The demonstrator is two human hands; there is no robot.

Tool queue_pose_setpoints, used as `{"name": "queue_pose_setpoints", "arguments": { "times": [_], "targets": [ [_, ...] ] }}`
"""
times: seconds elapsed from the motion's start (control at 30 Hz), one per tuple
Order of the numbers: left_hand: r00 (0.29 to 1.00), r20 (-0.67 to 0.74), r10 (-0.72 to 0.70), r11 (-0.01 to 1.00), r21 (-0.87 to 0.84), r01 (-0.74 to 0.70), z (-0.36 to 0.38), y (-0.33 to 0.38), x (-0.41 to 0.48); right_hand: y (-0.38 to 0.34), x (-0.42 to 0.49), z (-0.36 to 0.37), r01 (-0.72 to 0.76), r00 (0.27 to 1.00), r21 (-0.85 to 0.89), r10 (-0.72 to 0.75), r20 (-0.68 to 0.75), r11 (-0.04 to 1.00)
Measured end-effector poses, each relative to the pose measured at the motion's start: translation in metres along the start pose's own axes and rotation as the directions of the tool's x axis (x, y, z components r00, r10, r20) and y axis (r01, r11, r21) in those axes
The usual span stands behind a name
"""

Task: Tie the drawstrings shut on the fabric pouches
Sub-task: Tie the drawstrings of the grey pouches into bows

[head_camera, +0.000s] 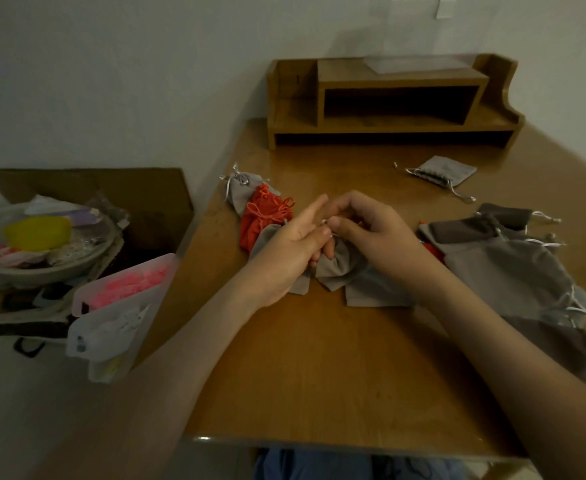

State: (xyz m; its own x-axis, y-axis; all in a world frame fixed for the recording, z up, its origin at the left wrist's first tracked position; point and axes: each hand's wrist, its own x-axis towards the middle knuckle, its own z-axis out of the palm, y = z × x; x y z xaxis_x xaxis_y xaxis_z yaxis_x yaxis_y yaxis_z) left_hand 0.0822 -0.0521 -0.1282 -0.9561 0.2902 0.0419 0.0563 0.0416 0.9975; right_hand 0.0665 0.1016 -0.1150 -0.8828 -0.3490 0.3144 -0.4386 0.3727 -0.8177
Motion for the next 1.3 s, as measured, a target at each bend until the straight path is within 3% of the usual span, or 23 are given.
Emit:
{"name": "queue_pose_setpoints", "arguments": {
  "times": [0.3,0.67,0.8,0.87,0.97,1.03,1.3],
  "targets": [
    [0.999,0.03,0.012,1.0,-0.003,-0.012,-0.001,0.001,0.001,-0.006,-0.001,-0.007,-0.011,0.996,0.034,0.008,0.089,0.999],
    [0.991,0.0,-0.133,0.957,-0.261,0.129,-0.001,0.008,0.001,-0.001,-0.001,0.0,0.019,0.998,-0.013,-0.019,-0.066,1.0],
    [0.982,0.016,-0.189,0.949,-0.253,0.187,-0.003,0.011,0.002,-0.002,-0.002,0.002,0.066,0.992,-0.035,-0.069,-0.106,0.997],
    [0.98,-0.003,-0.198,0.951,-0.241,0.191,-0.003,0.011,0.002,-0.003,-0.001,0.002,0.026,0.994,0.036,-0.022,-0.11,0.999],
    [0.977,-0.03,-0.212,0.948,-0.247,0.199,0.0,0.01,0.001,-0.004,0.0,0.002,-0.117,0.992,0.139,0.123,-0.038,0.983],
    [0.978,-0.052,-0.2,0.938,-0.298,0.176,0.0,0.01,0.001,-0.004,0.0,-0.001,-0.182,0.983,0.089,0.178,0.051,0.979],
    [0.986,-0.157,-0.047,0.959,-0.283,0.001,-0.001,0.013,0.001,-0.007,-0.001,-0.004,-0.221,0.964,0.065,0.207,0.166,0.973]
  ]
}}
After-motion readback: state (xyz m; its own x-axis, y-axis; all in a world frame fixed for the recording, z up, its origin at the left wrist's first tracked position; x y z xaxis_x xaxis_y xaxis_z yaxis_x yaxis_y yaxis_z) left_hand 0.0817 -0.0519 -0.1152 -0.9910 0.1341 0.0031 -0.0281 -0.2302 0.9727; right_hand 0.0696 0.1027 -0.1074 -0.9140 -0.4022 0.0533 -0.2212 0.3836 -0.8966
